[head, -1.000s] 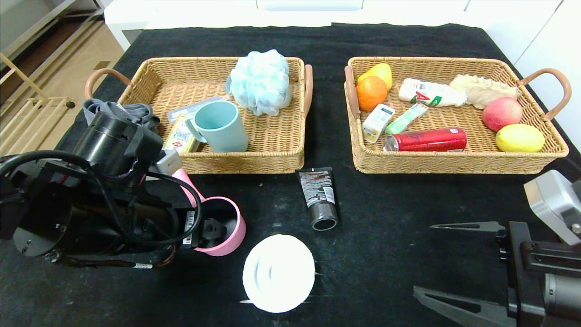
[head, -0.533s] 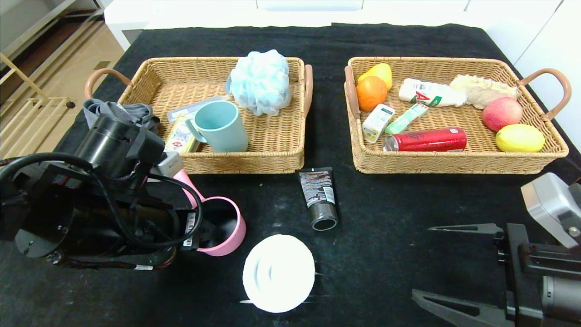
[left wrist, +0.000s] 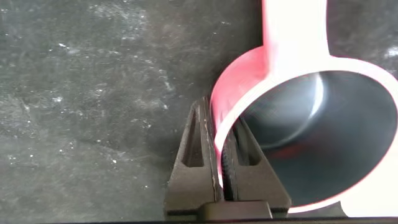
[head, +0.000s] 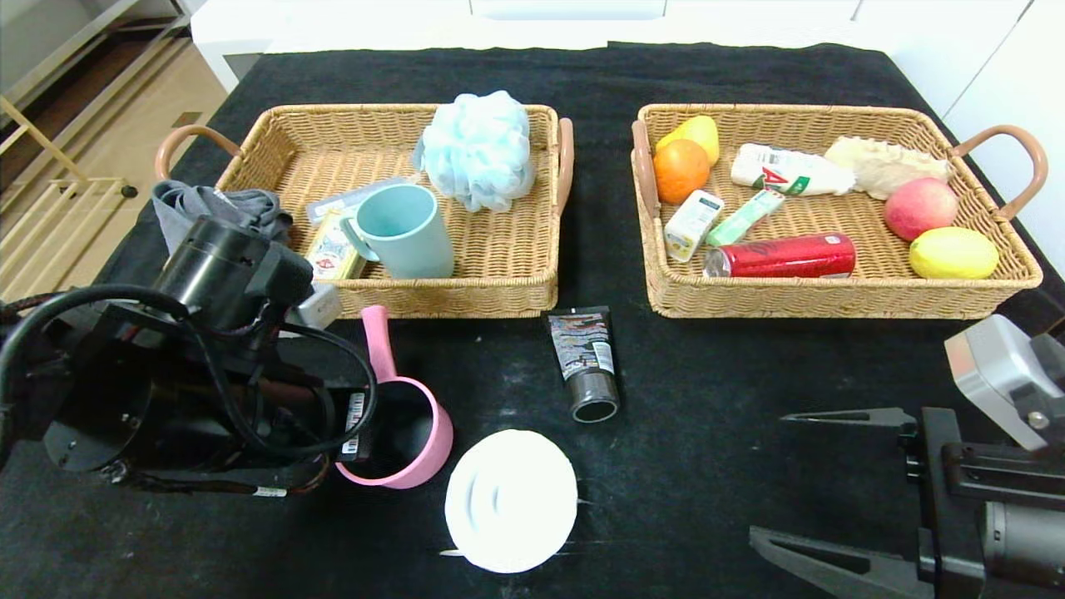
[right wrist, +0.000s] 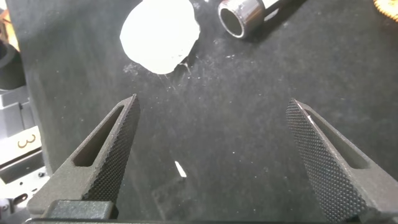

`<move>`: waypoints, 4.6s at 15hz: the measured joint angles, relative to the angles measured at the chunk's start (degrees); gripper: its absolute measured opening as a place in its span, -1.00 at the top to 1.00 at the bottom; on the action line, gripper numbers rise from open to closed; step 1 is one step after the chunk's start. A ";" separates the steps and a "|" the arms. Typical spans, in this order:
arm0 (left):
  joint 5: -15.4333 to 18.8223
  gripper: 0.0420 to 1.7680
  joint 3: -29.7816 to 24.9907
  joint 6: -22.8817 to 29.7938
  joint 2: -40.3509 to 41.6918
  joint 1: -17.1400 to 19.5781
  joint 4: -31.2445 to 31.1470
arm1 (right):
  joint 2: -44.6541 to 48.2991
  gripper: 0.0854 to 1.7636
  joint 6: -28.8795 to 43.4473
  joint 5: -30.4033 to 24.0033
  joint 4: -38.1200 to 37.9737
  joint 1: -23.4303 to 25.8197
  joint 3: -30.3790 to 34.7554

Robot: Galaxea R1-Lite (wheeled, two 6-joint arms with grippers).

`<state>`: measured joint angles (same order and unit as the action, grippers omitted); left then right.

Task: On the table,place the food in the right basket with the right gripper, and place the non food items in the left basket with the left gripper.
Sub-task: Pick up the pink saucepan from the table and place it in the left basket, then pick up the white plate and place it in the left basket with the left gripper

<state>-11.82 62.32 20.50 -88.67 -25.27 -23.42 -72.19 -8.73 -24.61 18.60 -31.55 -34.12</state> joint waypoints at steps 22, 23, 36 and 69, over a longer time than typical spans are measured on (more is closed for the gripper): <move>-1.38 0.86 -1.29 -5.27 12.43 -2.26 2.39 | 1.94 -0.94 0.55 0.00 -0.09 -2.84 0.15; -2.04 0.86 -0.68 -6.18 14.25 -2.32 2.08 | 2.10 -0.94 0.55 -0.02 -0.11 -2.82 0.13; 0.61 0.86 14.86 -17.64 9.11 17.66 8.35 | 4.22 -0.94 0.72 0.11 -0.02 -1.88 -0.38; 3.56 -0.63 19.16 -17.40 -4.84 22.64 26.44 | 3.25 -0.94 0.60 0.09 0.85 0.85 -0.61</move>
<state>-8.27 81.48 3.11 -93.51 -2.63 3.02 -68.94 -8.13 -24.53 19.46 -30.70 -34.73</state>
